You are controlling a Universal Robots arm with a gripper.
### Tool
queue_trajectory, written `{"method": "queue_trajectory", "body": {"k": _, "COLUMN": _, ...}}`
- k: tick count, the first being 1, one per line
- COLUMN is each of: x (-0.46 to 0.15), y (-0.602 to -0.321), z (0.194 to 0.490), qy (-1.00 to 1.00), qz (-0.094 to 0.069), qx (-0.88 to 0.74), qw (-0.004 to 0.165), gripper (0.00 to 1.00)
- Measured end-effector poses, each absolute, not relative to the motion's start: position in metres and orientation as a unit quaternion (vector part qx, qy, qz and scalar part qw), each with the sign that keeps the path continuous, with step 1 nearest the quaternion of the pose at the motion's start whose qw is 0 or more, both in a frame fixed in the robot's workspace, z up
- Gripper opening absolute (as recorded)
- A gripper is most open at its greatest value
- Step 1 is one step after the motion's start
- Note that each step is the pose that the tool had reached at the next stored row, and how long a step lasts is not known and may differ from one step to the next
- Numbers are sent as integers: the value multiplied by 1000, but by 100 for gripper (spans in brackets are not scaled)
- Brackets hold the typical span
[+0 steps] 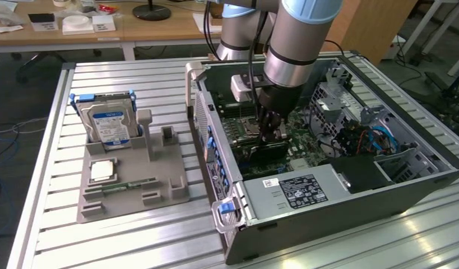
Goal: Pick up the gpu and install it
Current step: 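Press down on the gpu until it lock into place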
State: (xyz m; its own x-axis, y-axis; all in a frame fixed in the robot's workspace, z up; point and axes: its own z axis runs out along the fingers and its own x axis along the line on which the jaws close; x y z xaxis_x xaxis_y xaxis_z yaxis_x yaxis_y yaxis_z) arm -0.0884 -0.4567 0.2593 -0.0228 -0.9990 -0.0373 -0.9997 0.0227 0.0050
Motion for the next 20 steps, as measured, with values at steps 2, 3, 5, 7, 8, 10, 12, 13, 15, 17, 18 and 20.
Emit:
{"method": "queue_trajectory", "body": {"k": 2, "x": -88, "y": -457, "z": 259, "qy": 715, "qz": 15, "qx": -699, "qw": 12, "gripper": 11}}
{"method": "queue_trajectory", "body": {"k": 3, "x": -88, "y": -457, "z": 259, "qy": 715, "qz": 15, "qx": -699, "qw": 12, "gripper": 11}}
{"method": "queue_trajectory", "body": {"k": 5, "x": -88, "y": -457, "z": 259, "qy": 715, "qz": 15, "qx": -699, "qw": 12, "gripper": 11}}
{"method": "queue_trajectory", "body": {"k": 7, "x": -88, "y": -456, "z": 261, "qy": 715, "qz": 15, "qx": -699, "qw": 13, "gripper": 11}}
{"method": "queue_trajectory", "body": {"k": 8, "x": -88, "y": -456, "z": 264, "qy": 715, "qz": 15, "qx": -699, "qw": 13, "gripper": 11}}
{"method": "queue_trajectory", "body": {"k": 10, "x": -88, "y": -457, "z": 270, "qy": 715, "qz": 15, "qx": -699, "qw": 12, "gripper": 11}}
{"method": "queue_trajectory", "body": {"k": 12, "x": -88, "y": -457, "z": 276, "qy": 715, "qz": 15, "qx": -699, "qw": 12, "gripper": 11}}
{"method": "queue_trajectory", "body": {"k": 13, "x": -88, "y": -457, "z": 279, "qy": 715, "qz": 15, "qx": -699, "qw": 12, "gripper": 11}}
{"method": "queue_trajectory", "body": {"k": 15, "x": -88, "y": -457, "z": 285, "qy": 715, "qz": 15, "qx": -699, "qw": 12, "gripper": 11}}
{"method": "queue_trajectory", "body": {"k": 17, "x": -88, "y": -457, "z": 292, "qy": 715, "qz": 15, "qx": -699, "qw": 12, "gripper": 11}}
{"method": "queue_trajectory", "body": {"k": 18, "x": -88, "y": -457, "z": 296, "qy": 715, "qz": 15, "qx": -699, "qw": 12, "gripper": 11}}
{"method": "queue_trajectory", "body": {"k": 20, "x": -88, "y": -457, "z": 303, "qy": 715, "qz": 15, "qx": -699, "qw": 12, "gripper": 11}}
